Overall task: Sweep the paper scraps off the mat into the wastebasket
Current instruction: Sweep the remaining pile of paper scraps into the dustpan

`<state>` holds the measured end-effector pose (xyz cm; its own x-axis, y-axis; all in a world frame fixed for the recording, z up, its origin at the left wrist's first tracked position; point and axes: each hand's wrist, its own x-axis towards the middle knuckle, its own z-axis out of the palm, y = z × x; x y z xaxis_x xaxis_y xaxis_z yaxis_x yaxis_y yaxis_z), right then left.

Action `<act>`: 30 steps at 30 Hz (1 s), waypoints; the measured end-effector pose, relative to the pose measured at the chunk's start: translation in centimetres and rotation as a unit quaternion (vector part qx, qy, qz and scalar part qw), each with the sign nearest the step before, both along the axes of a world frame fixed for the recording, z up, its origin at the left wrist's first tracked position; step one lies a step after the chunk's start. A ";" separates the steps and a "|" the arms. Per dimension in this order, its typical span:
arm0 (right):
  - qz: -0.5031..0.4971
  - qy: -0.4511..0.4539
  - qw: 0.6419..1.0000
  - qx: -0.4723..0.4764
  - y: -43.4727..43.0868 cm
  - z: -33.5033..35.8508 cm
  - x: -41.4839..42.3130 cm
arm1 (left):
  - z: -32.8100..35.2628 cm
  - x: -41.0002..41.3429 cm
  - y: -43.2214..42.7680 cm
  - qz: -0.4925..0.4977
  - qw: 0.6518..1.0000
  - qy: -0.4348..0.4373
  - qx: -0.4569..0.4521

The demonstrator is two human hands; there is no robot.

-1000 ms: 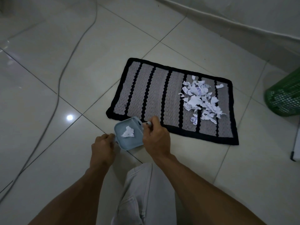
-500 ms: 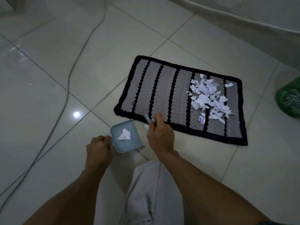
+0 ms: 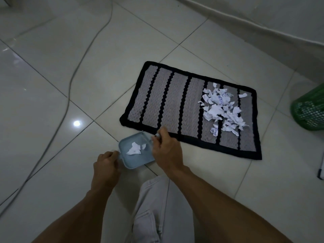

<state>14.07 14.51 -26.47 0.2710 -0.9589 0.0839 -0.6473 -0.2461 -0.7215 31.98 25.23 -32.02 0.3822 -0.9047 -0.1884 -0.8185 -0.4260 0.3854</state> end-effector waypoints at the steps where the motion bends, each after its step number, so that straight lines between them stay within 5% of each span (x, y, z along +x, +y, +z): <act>1: 0.001 -0.001 1.000 -0.004 0.4 0.0 0.4 | 0.0 -0.1 0.1 0.003 1.000 0.003 -0.006; 10: -0.198 -0.065 0.974 -0.085 -6.3 5.0 -6.2 | 2.1 -2.4 -4.4 -0.037 0.989 0.035 -0.141; 18: -0.344 0.032 0.933 -0.101 -13.3 5.1 -19.9 | 3.1 -10.5 -16.6 -0.155 0.983 0.035 -0.094; 23: -0.339 0.109 0.933 -0.041 -13.8 1.9 -23.8 | 1.4 -14.7 -19.4 -0.166 0.984 0.021 -0.052; 30: -0.272 0.086 0.957 -0.050 -13.5 0.5 -19.5 | 0.0 -15.6 -20.0 -0.162 0.985 0.014 -0.059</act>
